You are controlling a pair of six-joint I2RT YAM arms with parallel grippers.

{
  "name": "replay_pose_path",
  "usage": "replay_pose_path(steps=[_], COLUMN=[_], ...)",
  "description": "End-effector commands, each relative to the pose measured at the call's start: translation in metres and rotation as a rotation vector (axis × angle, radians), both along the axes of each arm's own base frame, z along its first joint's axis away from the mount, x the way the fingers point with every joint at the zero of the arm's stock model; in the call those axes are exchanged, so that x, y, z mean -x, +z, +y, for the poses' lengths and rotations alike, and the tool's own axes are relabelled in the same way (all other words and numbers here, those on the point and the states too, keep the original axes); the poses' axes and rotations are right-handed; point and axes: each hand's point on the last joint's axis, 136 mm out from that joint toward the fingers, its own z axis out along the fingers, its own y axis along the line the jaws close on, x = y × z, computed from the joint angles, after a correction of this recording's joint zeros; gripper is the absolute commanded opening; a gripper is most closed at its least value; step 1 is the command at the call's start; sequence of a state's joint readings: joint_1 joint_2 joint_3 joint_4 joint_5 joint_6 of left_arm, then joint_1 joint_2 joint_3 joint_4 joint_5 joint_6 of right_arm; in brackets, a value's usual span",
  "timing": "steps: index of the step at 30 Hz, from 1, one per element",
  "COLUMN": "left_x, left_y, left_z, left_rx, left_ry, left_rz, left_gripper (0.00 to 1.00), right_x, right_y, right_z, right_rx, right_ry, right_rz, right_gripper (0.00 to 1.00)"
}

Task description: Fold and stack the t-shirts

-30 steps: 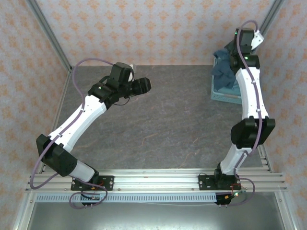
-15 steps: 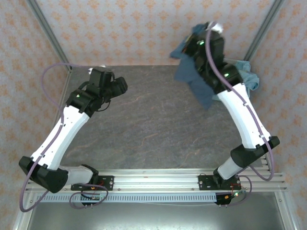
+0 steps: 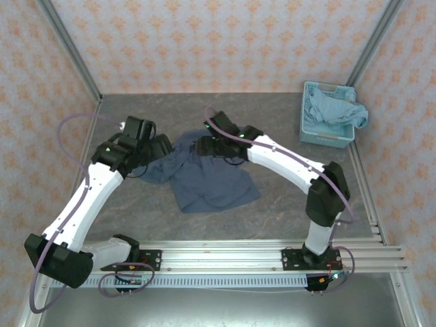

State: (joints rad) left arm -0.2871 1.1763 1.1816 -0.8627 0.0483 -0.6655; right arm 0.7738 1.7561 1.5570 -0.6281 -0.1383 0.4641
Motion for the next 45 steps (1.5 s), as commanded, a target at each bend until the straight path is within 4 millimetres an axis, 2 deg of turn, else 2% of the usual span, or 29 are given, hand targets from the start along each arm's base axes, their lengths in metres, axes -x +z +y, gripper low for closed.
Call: replay_pose_path(steps=[1,4,5,8,10,12,15,17,19,22,26,29,31,35,40,45], left_x=[0.017,0.026,0.029,0.037,0.029,0.015,-0.007,-0.013,-0.013,-0.019,-0.048,-0.059,-0.065,-0.066,-0.060,-0.059], left_y=[-0.030,-0.057,-0.066,-0.087,-0.088,-0.085,-0.081,-0.083,-0.087,-0.090,-0.080,-0.074,-0.074,-0.079,-0.099,-0.125], left_z=[-0.023,-0.041,-0.044,-0.034,-0.031,-0.040,-0.067,-0.083,-0.089,-0.077,-0.064,-0.035,-0.019,0.007,0.013,-0.002], left_rx=[0.142,0.190,0.185,0.117,0.117,0.158,0.229,0.206,0.151,0.066,0.025,-0.055,-0.043,-0.109,-0.195,-0.129], left_ry=[-0.015,-0.029,-0.027,0.028,0.049,0.050,0.009,-0.030,-0.051,-0.019,0.010,0.071,0.094,0.063,-0.031,-0.069], left_rz=[0.101,0.168,0.197,0.268,0.255,0.232,0.217,0.240,0.272,0.293,0.254,0.272,0.272,0.312,0.378,0.392], left_gripper=[0.81,0.80,0.80,0.77,0.76,0.74,0.69,0.70,0.73,0.77,0.77,0.79,0.80,0.80,0.78,0.76], right_x=[-0.010,-0.008,-0.007,-0.002,0.002,0.006,0.012,0.016,0.021,0.032,0.049,0.060,0.067,0.080,0.085,0.082], right_y=[0.022,-0.008,-0.018,-0.044,-0.060,-0.073,-0.092,-0.103,-0.112,-0.120,-0.127,-0.132,-0.136,-0.144,-0.155,-0.165], right_z=[-0.067,-0.103,-0.110,-0.122,-0.123,-0.124,-0.128,-0.133,-0.139,-0.147,-0.153,-0.154,-0.149,-0.141,-0.134,-0.115], right_rx=[-0.018,0.036,0.044,0.092,0.109,0.109,0.104,0.097,0.091,0.111,0.108,0.091,0.070,0.080,0.062,0.041], right_ry=[-0.171,-0.245,-0.252,-0.270,-0.272,-0.292,-0.329,-0.359,-0.380,-0.398,-0.407,-0.408,-0.393,-0.359,-0.353,-0.337], right_rz=[-0.028,0.042,0.069,0.139,0.189,0.231,0.282,0.322,0.365,0.417,0.449,0.479,0.512,0.545,0.575,0.602], right_gripper=[0.67,0.62,0.60,0.56,0.54,0.52,0.50,0.50,0.50,0.50,0.50,0.51,0.52,0.54,0.54,0.55])
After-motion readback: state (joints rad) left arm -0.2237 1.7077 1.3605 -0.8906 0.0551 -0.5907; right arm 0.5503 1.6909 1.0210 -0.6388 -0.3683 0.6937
